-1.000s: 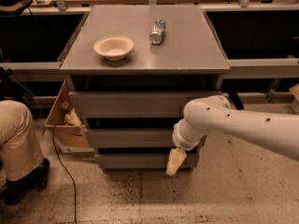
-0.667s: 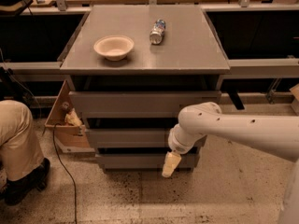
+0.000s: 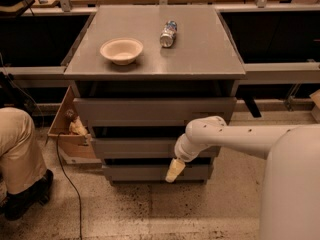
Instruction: Open middle drawer
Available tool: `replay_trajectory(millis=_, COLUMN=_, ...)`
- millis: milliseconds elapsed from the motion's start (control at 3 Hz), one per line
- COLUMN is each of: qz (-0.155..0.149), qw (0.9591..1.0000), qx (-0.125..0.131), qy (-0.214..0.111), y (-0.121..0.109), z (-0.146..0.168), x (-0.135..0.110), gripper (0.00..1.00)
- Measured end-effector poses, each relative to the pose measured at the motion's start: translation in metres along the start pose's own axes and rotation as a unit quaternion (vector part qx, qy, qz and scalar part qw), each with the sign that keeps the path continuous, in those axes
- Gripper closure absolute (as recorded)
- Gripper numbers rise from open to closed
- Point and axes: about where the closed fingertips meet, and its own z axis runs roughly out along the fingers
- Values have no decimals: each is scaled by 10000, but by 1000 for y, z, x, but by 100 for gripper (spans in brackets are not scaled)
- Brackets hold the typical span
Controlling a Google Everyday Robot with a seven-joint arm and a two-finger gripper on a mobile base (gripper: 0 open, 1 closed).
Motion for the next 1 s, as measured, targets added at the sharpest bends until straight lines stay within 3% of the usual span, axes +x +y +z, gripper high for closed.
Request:
replay_trajectory(millis=667, qz=251, qw=9981, qx=534, qy=-152, y=-47, z=37, x=7, gripper=0)
replay_trajectory(millis=1000, qz=211, qw=9967, qx=753, qy=-211, y=-68, z=45, x=1, gripper=0)
